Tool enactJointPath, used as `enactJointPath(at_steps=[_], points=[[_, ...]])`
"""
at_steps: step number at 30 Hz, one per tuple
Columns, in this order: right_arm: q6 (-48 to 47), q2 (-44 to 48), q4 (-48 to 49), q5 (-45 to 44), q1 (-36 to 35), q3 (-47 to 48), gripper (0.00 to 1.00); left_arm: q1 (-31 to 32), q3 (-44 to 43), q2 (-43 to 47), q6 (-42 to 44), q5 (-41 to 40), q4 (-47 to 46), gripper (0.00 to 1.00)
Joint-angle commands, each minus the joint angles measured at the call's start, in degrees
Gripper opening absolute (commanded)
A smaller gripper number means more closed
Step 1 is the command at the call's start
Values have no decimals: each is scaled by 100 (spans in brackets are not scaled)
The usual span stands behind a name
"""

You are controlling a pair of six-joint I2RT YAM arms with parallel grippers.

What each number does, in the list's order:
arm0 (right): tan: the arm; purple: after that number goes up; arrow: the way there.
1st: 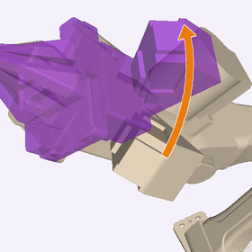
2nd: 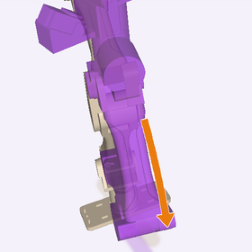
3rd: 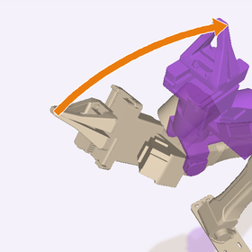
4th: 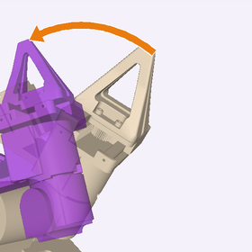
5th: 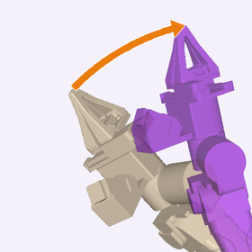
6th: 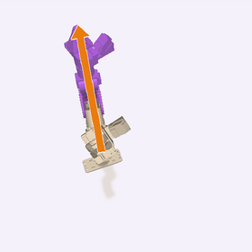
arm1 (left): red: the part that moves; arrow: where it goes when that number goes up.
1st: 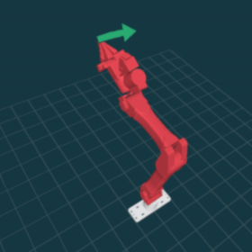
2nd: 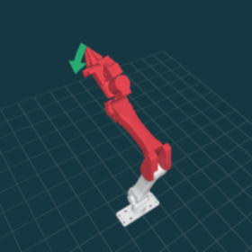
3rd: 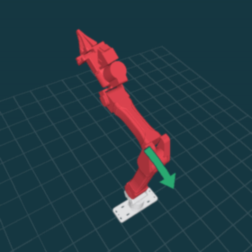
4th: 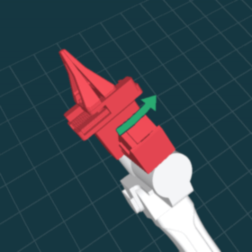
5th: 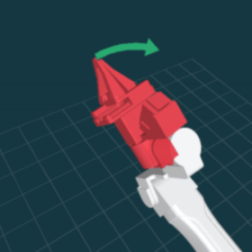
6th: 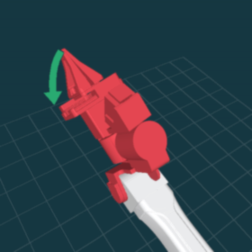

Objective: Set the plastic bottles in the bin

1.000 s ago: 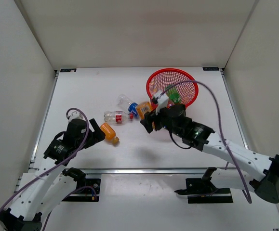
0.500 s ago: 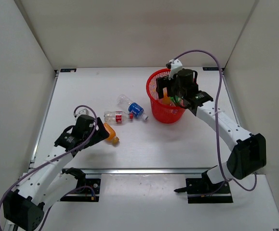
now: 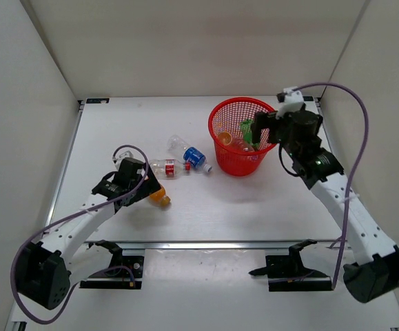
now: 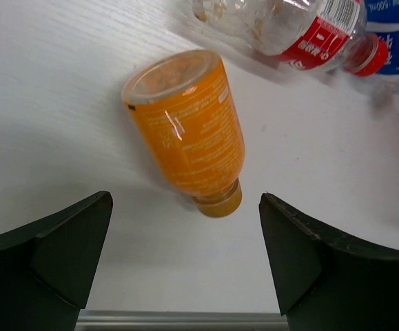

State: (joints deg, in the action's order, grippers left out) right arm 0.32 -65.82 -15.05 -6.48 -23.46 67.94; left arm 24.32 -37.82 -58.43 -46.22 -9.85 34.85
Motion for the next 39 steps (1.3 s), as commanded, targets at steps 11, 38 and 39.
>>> enactJointPath(at_steps=[11,38,39], points=[[751,1616,-1738,859,2135,-1310,99,-119,-76,-1407,-414,-502,-1357,95],[1216,2213,-1791,603,3154,-2522,99,1821,-6371,-3775,1404,-228,-999,51],[1242,2292,-1791,830,3207,-2558,99,1918,-6978,-4042,1414,-263,-919,55]])
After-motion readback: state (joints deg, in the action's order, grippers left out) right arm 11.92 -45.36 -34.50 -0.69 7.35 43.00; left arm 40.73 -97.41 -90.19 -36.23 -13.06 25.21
